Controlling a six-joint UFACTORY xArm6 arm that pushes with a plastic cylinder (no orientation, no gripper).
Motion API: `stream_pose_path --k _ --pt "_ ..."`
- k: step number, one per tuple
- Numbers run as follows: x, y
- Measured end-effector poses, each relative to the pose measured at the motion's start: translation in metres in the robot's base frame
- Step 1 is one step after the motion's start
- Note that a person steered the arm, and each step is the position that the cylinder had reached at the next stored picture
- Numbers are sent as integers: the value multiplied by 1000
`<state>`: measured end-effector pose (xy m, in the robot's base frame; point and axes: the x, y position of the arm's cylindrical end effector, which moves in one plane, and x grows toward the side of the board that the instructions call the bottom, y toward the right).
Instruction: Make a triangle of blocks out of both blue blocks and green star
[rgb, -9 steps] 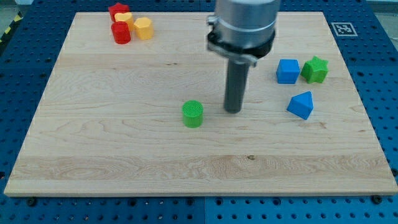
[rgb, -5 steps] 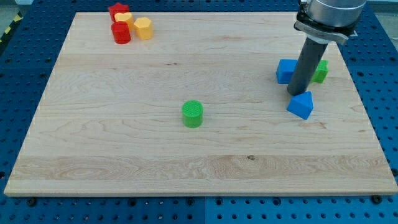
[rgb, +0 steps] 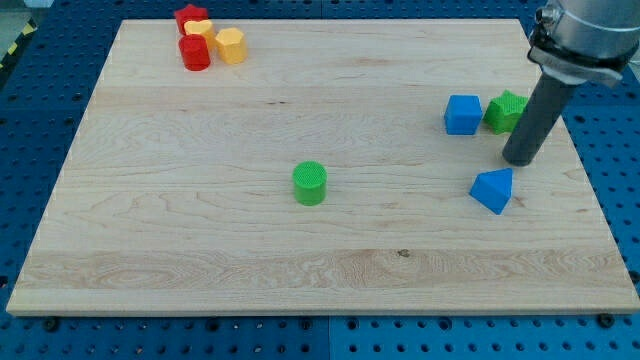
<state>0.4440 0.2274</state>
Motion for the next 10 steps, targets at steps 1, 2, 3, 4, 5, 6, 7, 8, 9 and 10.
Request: stream_pose_path --k 1,2,3,4,5,6,7,8,9,10 --pt "-28 0" --pt "-50 0" --pt "-59 0" --pt "-55 0" --pt "-42 -13" --pt "-41 -34" --pt "-41 -63" --pt "-45 -92" --pt "-67 -96" --pt "-83 -96"
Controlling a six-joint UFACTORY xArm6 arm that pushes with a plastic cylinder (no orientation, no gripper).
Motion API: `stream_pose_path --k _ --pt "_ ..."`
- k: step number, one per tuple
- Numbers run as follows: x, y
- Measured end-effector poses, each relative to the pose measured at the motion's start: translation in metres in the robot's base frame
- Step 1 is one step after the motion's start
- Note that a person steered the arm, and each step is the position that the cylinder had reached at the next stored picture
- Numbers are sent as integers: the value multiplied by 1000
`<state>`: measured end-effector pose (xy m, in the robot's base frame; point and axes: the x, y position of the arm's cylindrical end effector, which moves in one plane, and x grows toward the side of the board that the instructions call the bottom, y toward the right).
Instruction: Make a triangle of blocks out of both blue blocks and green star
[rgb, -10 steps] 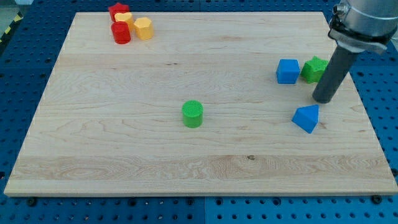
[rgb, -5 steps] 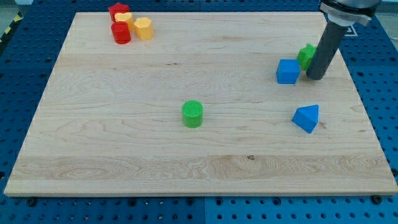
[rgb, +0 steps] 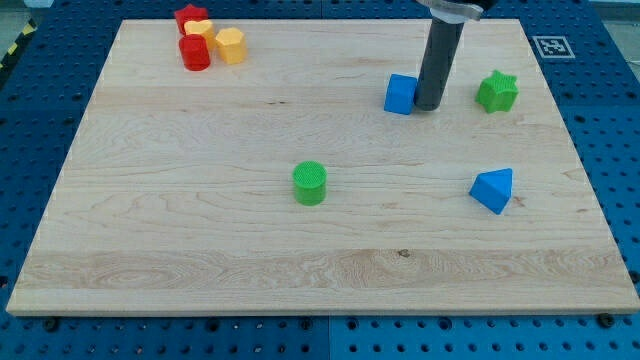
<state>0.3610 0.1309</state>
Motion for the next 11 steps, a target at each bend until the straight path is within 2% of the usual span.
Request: stream_pose_path --k 7,9,11 --pt "-34 -109" --pt "-46 -109" --pt "-91 -39"
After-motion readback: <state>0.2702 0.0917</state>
